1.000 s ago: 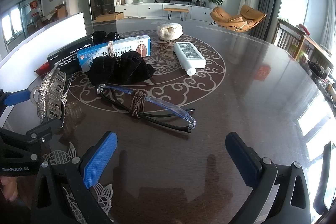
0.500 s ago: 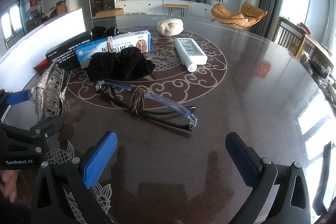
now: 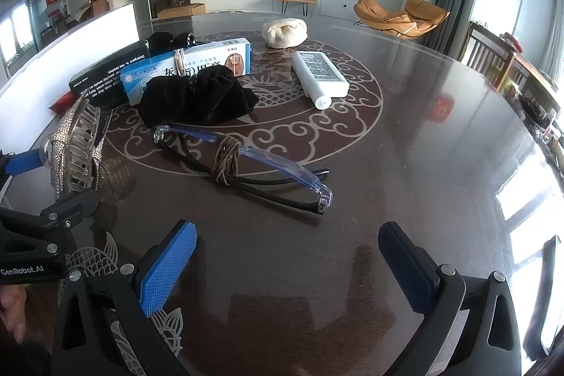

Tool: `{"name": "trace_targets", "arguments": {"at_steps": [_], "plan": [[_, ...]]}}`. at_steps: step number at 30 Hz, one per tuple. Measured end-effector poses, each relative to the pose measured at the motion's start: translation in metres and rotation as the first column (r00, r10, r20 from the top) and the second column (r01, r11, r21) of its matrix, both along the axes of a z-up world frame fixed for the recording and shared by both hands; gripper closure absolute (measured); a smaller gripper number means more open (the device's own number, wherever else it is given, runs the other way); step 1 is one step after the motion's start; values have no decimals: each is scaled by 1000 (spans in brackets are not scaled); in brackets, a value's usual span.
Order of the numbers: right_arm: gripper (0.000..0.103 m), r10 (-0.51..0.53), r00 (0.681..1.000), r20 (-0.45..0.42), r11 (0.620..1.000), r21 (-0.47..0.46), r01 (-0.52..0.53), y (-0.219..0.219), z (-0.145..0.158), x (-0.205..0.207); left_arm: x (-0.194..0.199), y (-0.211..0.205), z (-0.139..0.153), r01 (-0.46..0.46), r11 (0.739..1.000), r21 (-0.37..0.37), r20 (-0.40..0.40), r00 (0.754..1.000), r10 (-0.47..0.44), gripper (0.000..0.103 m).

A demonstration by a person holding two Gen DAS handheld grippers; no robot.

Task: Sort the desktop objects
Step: 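Move the left gripper down around the silver rhinestone bow hair clip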

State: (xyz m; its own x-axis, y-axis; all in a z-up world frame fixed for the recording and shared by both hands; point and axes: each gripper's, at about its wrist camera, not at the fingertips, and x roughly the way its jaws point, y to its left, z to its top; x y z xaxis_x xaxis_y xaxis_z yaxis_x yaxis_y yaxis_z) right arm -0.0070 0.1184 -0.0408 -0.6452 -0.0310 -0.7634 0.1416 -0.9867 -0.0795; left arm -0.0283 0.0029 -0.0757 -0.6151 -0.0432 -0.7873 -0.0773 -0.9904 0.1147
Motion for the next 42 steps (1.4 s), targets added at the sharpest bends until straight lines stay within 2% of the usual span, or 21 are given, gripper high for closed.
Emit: {"name": "trace_targets", "arguments": {"at_steps": [7,11,17,19,23,26,29,32,38,40,42], "plan": [[0,3,1000,9,1000,-4,-3,1,-1,-1,9,3,5,13,999,-32,-21,1000,-14,0],[0,5,1000,11,1000,-6,-5,0,-1,0,20,0,12,39,999,-25,-26,999,-39,0],[0,5,1000,7,1000,-15,-5,1,-1,0,28,-18,14,30,999,-43,-3,1000,-30,0],[0,7,1000,7,1000,-14,-7,0,-1,0,29,-28,14,13,1000,-23,6,1000,-13,0],[0,9,1000,11,1000,-14,-9,0,-1,-1,24,-48,18,-36,996,81,39,999,33,0],[0,7,1000,10,1000,-14,-7,-1,-1,-1,22,-44,31,-19,990,136,5,1000,18,0],[0,8,1000,11,1000,-15,-8,0,-2,-1,15,-28,38,8,993,117,-14,1000,-6,0],[0,7,1000,8,1000,-18,-7,0,-1,0,1,-14,32,-3,996,86,1,1000,3,0],[0,11,1000,6,1000,-25,-11,0,-1,0,-29,-8,6,-44,994,99,100,994,34,0],[0,12,1000,6,1000,-27,-12,0,-1,0,-34,-9,-2,-61,995,82,121,991,51,0],[0,12,1000,3,999,-30,-12,0,0,0,-36,-14,-4,-78,992,101,121,991,66,0]]}}
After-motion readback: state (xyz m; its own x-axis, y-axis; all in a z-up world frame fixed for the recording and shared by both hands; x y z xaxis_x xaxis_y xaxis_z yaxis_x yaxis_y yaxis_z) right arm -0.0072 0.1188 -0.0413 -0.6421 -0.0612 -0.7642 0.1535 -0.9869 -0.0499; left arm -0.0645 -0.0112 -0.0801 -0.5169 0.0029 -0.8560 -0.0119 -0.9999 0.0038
